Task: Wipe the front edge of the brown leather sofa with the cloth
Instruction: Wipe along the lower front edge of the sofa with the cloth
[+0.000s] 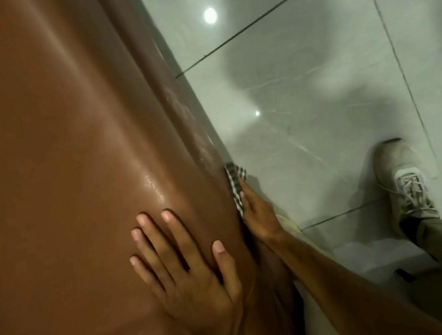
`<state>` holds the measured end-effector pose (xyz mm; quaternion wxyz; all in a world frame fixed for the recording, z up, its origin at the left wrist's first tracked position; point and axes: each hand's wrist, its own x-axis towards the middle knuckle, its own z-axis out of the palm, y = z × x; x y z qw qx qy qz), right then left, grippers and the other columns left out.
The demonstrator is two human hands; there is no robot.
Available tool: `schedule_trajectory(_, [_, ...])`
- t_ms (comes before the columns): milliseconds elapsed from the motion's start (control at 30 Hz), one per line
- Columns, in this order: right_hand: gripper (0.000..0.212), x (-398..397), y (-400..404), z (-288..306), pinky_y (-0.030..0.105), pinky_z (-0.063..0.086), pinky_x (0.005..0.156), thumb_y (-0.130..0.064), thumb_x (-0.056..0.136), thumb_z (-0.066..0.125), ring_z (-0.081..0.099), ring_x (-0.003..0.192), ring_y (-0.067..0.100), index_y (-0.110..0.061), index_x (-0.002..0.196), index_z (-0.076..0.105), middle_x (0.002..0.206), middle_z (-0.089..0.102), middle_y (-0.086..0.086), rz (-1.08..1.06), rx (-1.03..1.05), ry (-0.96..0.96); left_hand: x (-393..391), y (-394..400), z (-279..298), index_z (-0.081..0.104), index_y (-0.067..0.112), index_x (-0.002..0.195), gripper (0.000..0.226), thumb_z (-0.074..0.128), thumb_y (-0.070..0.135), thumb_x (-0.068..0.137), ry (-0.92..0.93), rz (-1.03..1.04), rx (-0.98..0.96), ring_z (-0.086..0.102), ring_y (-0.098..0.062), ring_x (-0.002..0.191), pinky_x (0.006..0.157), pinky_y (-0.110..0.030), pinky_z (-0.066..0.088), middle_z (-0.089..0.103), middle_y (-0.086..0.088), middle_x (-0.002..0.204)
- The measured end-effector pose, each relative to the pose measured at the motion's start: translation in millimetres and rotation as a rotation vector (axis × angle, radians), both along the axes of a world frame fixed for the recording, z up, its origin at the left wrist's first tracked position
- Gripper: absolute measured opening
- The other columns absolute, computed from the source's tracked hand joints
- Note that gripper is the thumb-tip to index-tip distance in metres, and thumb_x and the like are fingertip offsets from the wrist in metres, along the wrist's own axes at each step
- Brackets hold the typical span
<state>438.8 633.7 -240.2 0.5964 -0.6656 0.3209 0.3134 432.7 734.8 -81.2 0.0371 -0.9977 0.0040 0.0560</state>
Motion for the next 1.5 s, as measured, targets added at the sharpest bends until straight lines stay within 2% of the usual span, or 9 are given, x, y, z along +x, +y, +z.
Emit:
schedule_trajectory(200, [0.048,-32.2,-3.5,67.4,0.041,0.036,0.125,-0.025,0.11,0.041,0.039,0.151,0.01,-0.049,0.152,0.038,0.163,0.043,-0.008,-0.046,0.112,-0.023,75.9,6.2,12.4,0.015,0.009,0.179,0.079,0.039,0.044,0.113,0.058,0.021,-0.035,0.01,-0.044,0.174,0.139,-0.067,0.017,0.009,-0.024,0.187])
schedule_trajectory(367, [0.05,80.7,0.4,44.4,0.034,0.034,0.125,-0.022,0.11,0.041,0.038,0.152,0.019,-0.028,0.159,0.034,0.166,0.036,0.003,0.023,0.034,-0.304,113.5,-1.0,3.7,0.016,0.006,0.179,0.078,0.036,0.047,0.115,-0.015,0.03,-0.014,0.011,-0.042,0.174,0.141,-0.063,0.014,0.012,-0.024,0.186])
schedule_trajectory(500, [0.045,101.9,-1.7,-0.8,0.034,0.038,0.121,-0.024,0.111,0.039,0.049,0.144,0.026,-0.027,0.156,0.04,0.157,0.051,0.007,0.025,-0.009,-0.13,111.2,0.7,4.7,0.015,0.006,0.179,0.08,0.04,0.045,0.114,0.005,0.032,-0.022,0.01,-0.043,0.174,0.141,-0.061,0.011,0.011,-0.025,0.186])
schedule_trajectory(667, [0.044,35.6,-10.3,36.7,0.03,0.035,0.122,-0.019,0.109,0.045,0.049,0.145,0.022,-0.029,0.152,0.046,0.155,0.053,0.003,0.021,0.002,-0.031,149.9,5.3,14.2,0.015,0.008,0.179,0.082,0.044,0.044,0.112,0.043,-0.038,-0.036,0.009,-0.042,0.174,0.139,-0.067,0.014,0.008,-0.021,0.187])
schedule_trajectory(900, [0.046,156.9,0.8,28.8,0.028,0.039,0.121,-0.019,0.109,0.045,0.048,0.144,0.017,-0.022,0.154,0.044,0.159,0.048,0.005,-0.01,-0.003,-0.366,184.1,-3.6,0.6,0.017,0.01,0.179,0.081,0.042,0.045,0.111,-0.082,-0.022,-0.001,0.014,-0.041,0.174,0.14,-0.062,0.015,0.015,-0.023,0.186])
schedule_trajectory(1033, [0.044,180.5,3.3,-17.6,0.039,0.042,0.12,-0.024,0.11,0.041,0.052,0.141,0.026,-0.027,0.155,0.042,0.155,0.054,0.008,-0.052,0.002,-0.166,181.4,-2.8,-0.9,0.017,0.008,0.179,0.08,0.042,0.045,0.112,-0.081,-0.027,0.013,0.014,-0.042,0.174,0.141,-0.059,0.011,0.016,-0.026,0.185])
schedule_trajectory(1233, [0.043,102.7,-9.4,37.9,0.032,0.041,0.12,-0.017,0.108,0.047,0.052,0.143,0.019,-0.026,0.15,0.049,0.153,0.056,0.002,-0.019,0.008,-0.106,233.7,0.5,5.9,0.014,0.007,0.179,0.083,0.045,0.043,0.111,-0.033,-0.054,-0.049,0.009,-0.043,0.174,0.141,-0.064,0.01,0.01,-0.026,0.186])
schedule_trajectory(1400, [0.049,229.3,9.1,39.6,0.03,0.038,0.122,-0.02,0.109,0.042,0.044,0.148,0.017,-0.026,0.157,0.039,0.164,0.042,0.004,-0.043,0.05,-0.445,242.0,-4.5,-6.9,0.017,0.007,0.178,0.08,0.038,0.046,0.112,-0.129,-0.043,0.006,0.015,-0.04,0.174,0.141,-0.06,0.015,0.016,-0.025,0.185])
schedule_trajectory(1500, [0.046,269.7,9.2,0.3,0.027,0.038,0.118,-0.022,0.11,0.039,0.051,0.142,0.02,-0.027,0.155,0.041,0.157,0.051,0.005,-0.084,-0.034,-0.321,240.4,-2.8,-15.6,0.018,0.006,0.178,0.08,0.04,0.044,0.111,-0.161,-0.069,0.053,0.018,-0.04,0.173,0.141,-0.06,0.018,0.02,-0.026,0.184])
